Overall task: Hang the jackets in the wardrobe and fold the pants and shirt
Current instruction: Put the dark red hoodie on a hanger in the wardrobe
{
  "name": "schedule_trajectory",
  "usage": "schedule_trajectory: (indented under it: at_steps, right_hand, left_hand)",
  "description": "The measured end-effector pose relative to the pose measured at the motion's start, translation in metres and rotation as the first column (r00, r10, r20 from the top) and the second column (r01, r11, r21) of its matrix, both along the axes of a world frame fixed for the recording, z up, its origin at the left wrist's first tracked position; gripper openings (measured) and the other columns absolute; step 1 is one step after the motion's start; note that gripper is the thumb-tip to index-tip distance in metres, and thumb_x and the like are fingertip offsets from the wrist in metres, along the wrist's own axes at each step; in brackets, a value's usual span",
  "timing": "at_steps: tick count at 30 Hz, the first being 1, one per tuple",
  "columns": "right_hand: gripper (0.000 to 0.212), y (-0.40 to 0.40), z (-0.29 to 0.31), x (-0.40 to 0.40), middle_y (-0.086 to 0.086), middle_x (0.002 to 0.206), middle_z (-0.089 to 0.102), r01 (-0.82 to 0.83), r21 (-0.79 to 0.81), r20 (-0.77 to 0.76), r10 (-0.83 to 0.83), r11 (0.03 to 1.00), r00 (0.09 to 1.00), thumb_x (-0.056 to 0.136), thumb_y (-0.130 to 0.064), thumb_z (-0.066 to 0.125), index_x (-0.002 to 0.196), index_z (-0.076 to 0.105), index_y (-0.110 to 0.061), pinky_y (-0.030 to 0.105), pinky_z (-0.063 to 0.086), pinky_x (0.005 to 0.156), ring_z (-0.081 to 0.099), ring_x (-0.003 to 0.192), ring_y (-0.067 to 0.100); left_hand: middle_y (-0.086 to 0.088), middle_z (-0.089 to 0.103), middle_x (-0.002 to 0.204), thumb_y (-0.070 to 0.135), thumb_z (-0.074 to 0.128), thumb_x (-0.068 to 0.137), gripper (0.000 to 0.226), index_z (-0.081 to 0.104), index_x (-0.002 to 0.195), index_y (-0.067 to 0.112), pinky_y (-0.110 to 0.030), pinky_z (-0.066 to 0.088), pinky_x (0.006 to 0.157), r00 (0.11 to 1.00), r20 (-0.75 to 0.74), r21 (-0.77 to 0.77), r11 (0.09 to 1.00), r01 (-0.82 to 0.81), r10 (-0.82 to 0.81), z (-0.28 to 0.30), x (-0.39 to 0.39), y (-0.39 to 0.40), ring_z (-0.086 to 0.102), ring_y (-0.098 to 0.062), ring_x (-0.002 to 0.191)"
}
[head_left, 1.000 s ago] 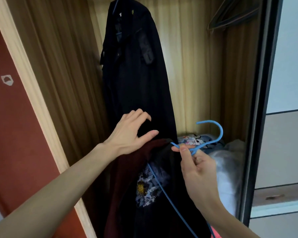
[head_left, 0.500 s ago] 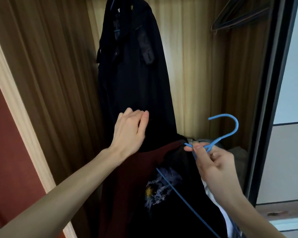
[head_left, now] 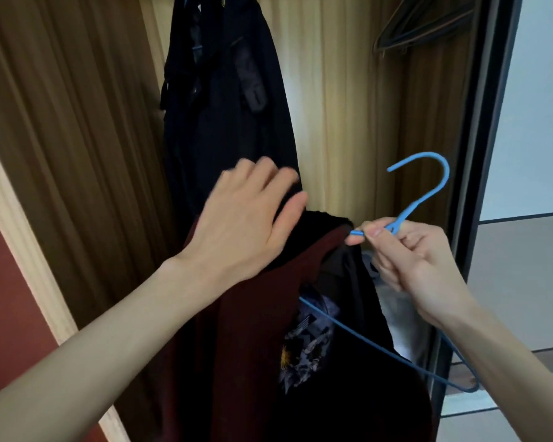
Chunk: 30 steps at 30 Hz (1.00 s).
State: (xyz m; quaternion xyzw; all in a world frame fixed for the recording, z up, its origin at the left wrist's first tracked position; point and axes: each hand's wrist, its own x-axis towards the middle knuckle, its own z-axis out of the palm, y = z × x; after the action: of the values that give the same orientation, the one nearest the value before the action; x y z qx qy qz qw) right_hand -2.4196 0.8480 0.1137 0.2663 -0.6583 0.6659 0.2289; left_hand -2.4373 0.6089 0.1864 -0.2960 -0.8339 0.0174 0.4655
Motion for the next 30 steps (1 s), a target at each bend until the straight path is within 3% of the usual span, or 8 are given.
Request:
schedule_trajectory:
  at_steps: [7, 10, 14, 18, 22, 24, 26, 30]
  right_hand:
    - [0.029, 0.001, -0.003, 0.013, -0.001, 0.044, 0.032, -0.093, 0.078, 0.031, 0.091, 0.993, 0.995, 0.102, -0.029, 0.058, 0.093, 0.080, -0.014, 0.016, 0.028, 0.045, 0.023, 0.041, 0.014]
    - [0.026, 0.000, -0.004, 0.018, -0.001, 0.047, 0.032, -0.096, 0.162, 0.048, 0.089, 0.982, 0.995, 0.100, -0.031, 0.057, 0.091, 0.080, -0.021, 0.020, 0.023, 0.047, 0.023, 0.044, 0.013]
    - [0.034, 0.017, -0.005, 0.012, -0.001, 0.067, 0.056, -0.179, 0.235, 0.080, 0.164, 0.955, 0.983, 0.107, -0.039, 0.054, 0.112, 0.075, -0.013, 0.018, 0.043, 0.059, 0.046, 0.058, 0.013]
    - [0.057, 0.057, -0.033, -0.009, 0.015, 0.101, 0.075, -0.287, -0.011, 0.328, 0.274, 0.958, 0.904, 0.103, -0.049, 0.038, 0.113, 0.078, -0.010, 0.028, 0.058, 0.089, 0.071, 0.093, 0.022]
    - [0.049, 0.071, -0.078, -0.022, 0.012, 0.099, 0.075, -0.168, -0.453, 0.464, 0.393, 0.875, 0.794, 0.093, -0.042, 0.045, 0.099, 0.082, -0.010, 0.028, 0.061, 0.076, 0.073, 0.080, 0.021]
    - [0.032, 0.053, -0.099, -0.018, 0.006, 0.098, 0.075, -0.104, -0.320, 0.481, 0.256, 0.942, 0.838, 0.098, -0.026, 0.048, 0.104, 0.076, -0.011, 0.025, 0.058, 0.072, 0.070, 0.082, 0.022]
    - [0.016, 0.015, -0.110, -0.002, -0.009, 0.094, 0.073, -0.093, 0.052, 0.374, 0.067, 0.994, 0.925, 0.102, -0.018, 0.056, 0.110, 0.069, -0.020, 0.020, 0.053, 0.074, 0.065, 0.084, 0.015]
    - [0.046, -0.066, -0.117, 0.025, -0.020, 0.105, 0.063, 0.235, 0.611, -0.022, -0.280, 0.756, 0.960, 0.087, -0.069, 0.060, 0.121, 0.055, -0.038, 0.029, 0.052, 0.081, 0.062, 0.100, 0.003]
  left_hand:
    - [0.007, 0.048, 0.061, 0.075, 0.017, 0.101, 0.071, 0.058, 0.087, 0.018, -0.033, 0.035, 0.046, 0.987, 0.103, -0.261, 0.954, 0.145, -0.122, -0.009, 0.016, 0.004, 0.051, -0.015, 0.055]
    - [0.006, 0.039, 0.051, 0.074, 0.022, 0.101, 0.066, 0.049, 0.078, 0.017, -0.030, 0.023, 0.041, 0.991, 0.097, -0.265, 0.957, 0.119, -0.096, -0.020, 0.018, 0.002, 0.041, -0.018, 0.042]
    - [0.007, 0.037, 0.049, 0.074, 0.025, 0.098, 0.065, 0.049, 0.077, 0.017, -0.030, 0.025, 0.044, 0.991, 0.124, -0.178, 0.981, 0.078, -0.056, -0.028, 0.018, -0.002, 0.046, -0.020, 0.043]
    - [0.006, 0.038, 0.047, 0.079, 0.028, 0.094, 0.065, 0.049, 0.078, 0.020, -0.034, 0.037, 0.052, 0.990, 0.143, -0.018, 1.000, 0.004, -0.001, -0.022, 0.015, -0.025, 0.061, -0.029, 0.055]
    - [0.004, 0.039, 0.043, 0.077, 0.035, 0.097, 0.061, 0.048, 0.072, 0.022, -0.030, 0.031, 0.047, 0.990, 0.142, 0.111, 0.994, 0.004, -0.020, -0.018, 0.019, -0.041, 0.049, -0.012, 0.043]
    - [0.004, 0.039, 0.042, 0.074, 0.037, 0.098, 0.058, 0.046, 0.070, 0.025, -0.027, 0.031, 0.045, 0.989, 0.145, 0.163, 0.987, 0.002, -0.026, -0.017, 0.024, -0.047, 0.045, -0.011, 0.040]
    - [0.003, 0.036, 0.041, 0.072, 0.039, 0.099, 0.059, 0.044, 0.069, 0.022, -0.027, 0.029, 0.044, 0.991, 0.132, 0.186, 0.982, -0.008, -0.017, -0.018, 0.029, -0.052, 0.043, -0.013, 0.038]
    - [0.006, 0.028, 0.041, 0.067, 0.043, 0.100, 0.061, 0.039, 0.066, 0.016, -0.025, 0.023, 0.044, 0.994, 0.109, 0.208, 0.978, -0.006, -0.018, -0.024, 0.043, -0.054, 0.037, -0.015, 0.036]
